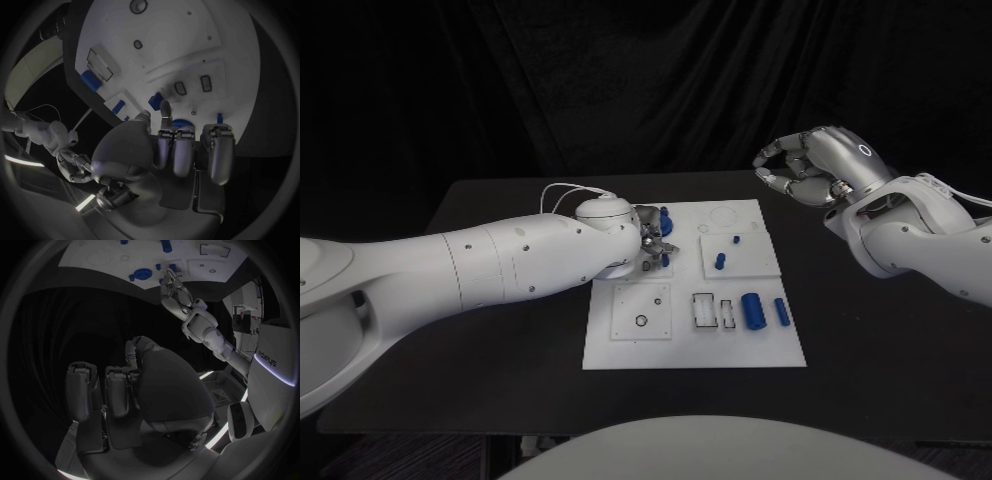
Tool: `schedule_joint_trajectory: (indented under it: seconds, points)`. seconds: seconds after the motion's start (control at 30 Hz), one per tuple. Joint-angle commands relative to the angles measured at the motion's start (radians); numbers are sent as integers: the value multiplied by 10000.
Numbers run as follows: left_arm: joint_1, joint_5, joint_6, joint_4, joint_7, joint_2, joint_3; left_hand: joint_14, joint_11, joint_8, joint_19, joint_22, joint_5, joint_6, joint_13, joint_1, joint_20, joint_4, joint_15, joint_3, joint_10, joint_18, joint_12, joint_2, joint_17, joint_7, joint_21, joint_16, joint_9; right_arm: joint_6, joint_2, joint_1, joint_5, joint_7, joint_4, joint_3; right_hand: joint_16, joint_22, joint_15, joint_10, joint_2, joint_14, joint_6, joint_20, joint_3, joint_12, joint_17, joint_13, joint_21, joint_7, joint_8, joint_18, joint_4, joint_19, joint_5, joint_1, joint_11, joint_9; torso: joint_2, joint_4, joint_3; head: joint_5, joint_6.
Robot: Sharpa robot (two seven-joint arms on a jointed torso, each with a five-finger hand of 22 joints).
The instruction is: Assemble the parts on the task board
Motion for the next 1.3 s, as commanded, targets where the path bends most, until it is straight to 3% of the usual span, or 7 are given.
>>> schedule_joint_trajectory:
  seconds: [0.03,0.3,0.57,0.8,1.07,1.3]
  points:
    - [-23,-12,61,1,209,37,6,1038,-57,-75,222,1356,45,27,2633,9,-87,-62,-54,9,1021,-121,35,69,2633,-12,-47,26,22,32,13,-20,-19,-46,0,7,48,2332,75,1023,-68,1034,22,58,20,26,2623,2635,26,22,43,-13,40,595,-41,4,73,8,1,8,-7,30,-2]
    - [-32,-12,161,-29,212,69,-2,1038,-55,-144,222,1355,129,37,2633,94,-86,-103,-53,51,1021,-120,35,75,2633,-10,-54,26,77,52,23,-21,-19,-55,2,7,43,2333,76,1023,-70,1032,24,60,22,26,2618,2635,29,22,46,-14,44,596,-46,2,73,7,-8,-32,-4,42,-2]
    - [-64,-12,200,-85,266,97,-15,1038,-67,-236,278,1432,250,64,2633,224,-93,-170,-64,119,1021,-139,35,68,2633,-15,-28,26,162,58,42,-21,-19,-19,6,7,38,2329,79,1023,-56,1031,33,64,38,26,2613,2635,18,17,55,-11,52,591,-42,7,77,5,-1,-8,-4,8,-2]
    - [-90,-12,236,-126,286,116,-26,1038,-72,-252,278,1430,280,77,2633,247,-95,-180,-68,135,1021,-138,35,69,2633,-18,-30,26,183,67,63,-21,-19,-12,5,7,38,2329,79,1023,-56,1031,33,64,38,26,2613,2635,18,17,55,-11,52,591,-42,7,77,5,-13,-31,-5,5,-2]
    - [-106,-12,324,-152,302,135,-36,1038,-77,-280,268,1412,322,85,2633,277,-99,-193,-73,159,1021,-134,35,73,2633,-21,-40,26,209,90,75,-22,-19,-45,-6,7,8,2319,83,1023,-50,1023,35,69,63,26,2584,2635,-12,15,63,-3,48,576,-2,29,82,0,-15,7,7,-36,-2]
    - [-118,-12,438,-180,318,138,-51,1038,-81,-334,262,1401,385,82,2633,318,-105,-208,-78,201,1021,-131,35,86,2633,-21,-49,26,243,98,99,-23,-19,-63,-18,7,-10,2316,86,1023,-57,1018,34,74,86,26,2567,2635,-21,18,70,-1,38,572,49,55,86,-6,-13,-19,2,-9,-2]
